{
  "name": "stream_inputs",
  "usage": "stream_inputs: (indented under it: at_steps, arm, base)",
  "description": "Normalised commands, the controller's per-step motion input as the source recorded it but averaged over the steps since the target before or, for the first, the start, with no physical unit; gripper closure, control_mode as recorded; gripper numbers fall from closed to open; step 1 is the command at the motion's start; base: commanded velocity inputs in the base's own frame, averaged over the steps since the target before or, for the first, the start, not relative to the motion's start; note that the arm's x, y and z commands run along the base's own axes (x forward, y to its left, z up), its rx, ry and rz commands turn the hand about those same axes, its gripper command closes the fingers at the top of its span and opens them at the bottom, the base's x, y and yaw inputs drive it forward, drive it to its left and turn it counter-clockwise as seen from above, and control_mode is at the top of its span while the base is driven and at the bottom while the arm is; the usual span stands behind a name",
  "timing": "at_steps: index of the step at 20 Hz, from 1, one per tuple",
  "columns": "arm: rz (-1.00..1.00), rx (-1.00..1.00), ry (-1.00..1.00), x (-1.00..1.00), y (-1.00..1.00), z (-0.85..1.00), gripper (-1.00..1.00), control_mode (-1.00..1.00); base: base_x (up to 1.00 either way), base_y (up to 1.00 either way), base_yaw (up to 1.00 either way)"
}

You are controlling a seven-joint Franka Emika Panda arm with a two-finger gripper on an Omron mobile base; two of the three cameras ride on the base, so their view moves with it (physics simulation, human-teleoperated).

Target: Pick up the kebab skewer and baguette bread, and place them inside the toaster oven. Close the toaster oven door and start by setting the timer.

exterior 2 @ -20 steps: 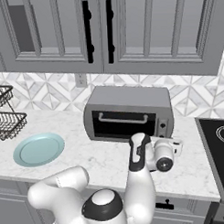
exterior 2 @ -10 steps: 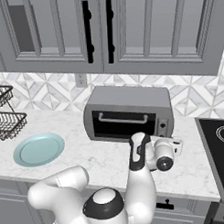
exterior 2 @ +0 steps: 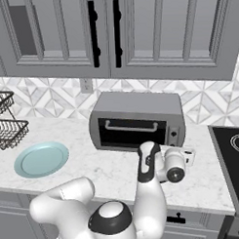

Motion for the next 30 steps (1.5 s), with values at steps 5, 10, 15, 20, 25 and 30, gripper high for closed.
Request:
stream_inputs:
  at_steps: [5, 10, 15, 20, 25, 30]
  arm:
    - [0.0, 0.0, 0.0, 0.0, 0.0, 0.0, 1.0, -1.0]
    - [0.0, 0.0, -0.01, -0.02, 0.0, 0.0, 1.0, -1.0]
    - [-0.1, 0.0, -0.01, -0.25, 0.0, 0.03, 1.0, -1.0]
    - [-0.06, 0.0, 0.0, -0.05, 0.0, 0.09, 1.0, -1.0]
    - [0.0, 0.0, 0.0, 0.0, 0.0, 0.04, 1.0, -1.0]
    - [0.01, 0.0, -0.02, 0.23, 0.0, 0.0, 1.0, -1.0]
  base:
    - [0.0, 0.0, 0.0]
    - [0.0, 0.0, 0.0]
    - [0.0, 0.0, 0.0]
    - [0.0, 0.0, 0.0]
    - [0.0, 0.0, 0.0]
    - [0.0, 0.0, 0.0]
